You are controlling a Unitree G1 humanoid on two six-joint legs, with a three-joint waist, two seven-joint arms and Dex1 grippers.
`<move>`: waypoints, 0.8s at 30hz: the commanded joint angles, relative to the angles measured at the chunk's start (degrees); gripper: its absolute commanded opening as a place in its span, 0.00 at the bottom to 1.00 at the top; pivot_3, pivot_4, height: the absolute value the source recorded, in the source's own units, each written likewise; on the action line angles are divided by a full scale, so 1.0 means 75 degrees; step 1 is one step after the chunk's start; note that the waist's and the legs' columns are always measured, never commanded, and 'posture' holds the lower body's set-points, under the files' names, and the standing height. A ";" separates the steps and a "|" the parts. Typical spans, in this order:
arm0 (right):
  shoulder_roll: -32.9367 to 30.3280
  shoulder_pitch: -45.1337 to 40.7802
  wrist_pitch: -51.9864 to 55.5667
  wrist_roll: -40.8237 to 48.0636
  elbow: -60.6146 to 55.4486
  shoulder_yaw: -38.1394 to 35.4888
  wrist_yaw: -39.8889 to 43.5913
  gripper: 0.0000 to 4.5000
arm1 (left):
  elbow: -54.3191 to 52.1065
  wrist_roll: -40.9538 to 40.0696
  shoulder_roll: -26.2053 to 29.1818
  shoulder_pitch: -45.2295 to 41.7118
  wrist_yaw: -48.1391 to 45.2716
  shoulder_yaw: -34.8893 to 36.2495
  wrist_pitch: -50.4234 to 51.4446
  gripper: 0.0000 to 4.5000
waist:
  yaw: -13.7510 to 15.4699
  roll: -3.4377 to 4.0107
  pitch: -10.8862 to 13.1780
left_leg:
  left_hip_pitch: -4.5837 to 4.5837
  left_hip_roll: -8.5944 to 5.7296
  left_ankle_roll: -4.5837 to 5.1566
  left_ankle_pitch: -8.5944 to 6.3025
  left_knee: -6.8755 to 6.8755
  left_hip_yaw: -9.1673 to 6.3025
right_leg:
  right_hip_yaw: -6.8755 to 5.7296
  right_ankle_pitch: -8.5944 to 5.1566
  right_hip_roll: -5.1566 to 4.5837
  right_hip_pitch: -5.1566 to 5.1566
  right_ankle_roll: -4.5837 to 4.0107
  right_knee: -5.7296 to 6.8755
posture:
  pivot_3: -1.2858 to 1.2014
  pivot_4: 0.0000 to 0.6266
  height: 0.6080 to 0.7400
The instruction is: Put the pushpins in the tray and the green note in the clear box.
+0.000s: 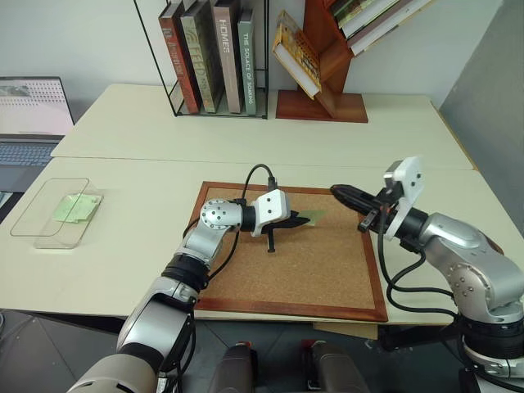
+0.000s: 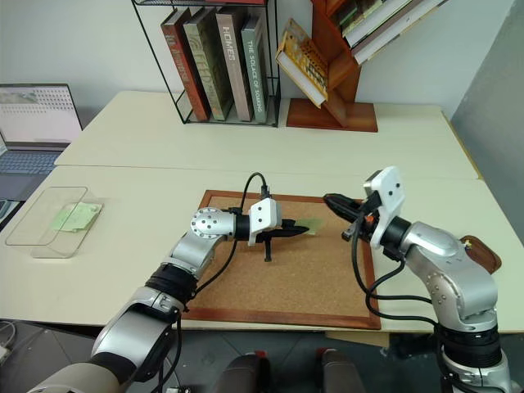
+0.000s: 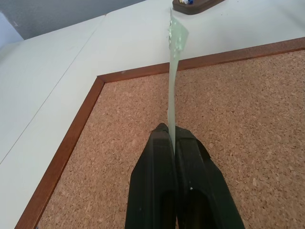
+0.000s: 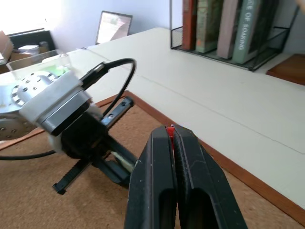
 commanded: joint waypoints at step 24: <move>-0.1196 0.2953 -0.0931 -0.2550 0.2265 -0.2787 -0.2070 0.00 | -0.3301 -0.0243 0.0300 0.1108 0.0292 -0.0167 0.1885 0.00 | -0.0013 0.0022 -0.0012 | 0.0029 0.0005 0.0000 0.0000 0.0000 0.0017 | 0.0019 0.0000 0.0012 0.0019 0.0000 0.0007 | 0.52 0.24 1.00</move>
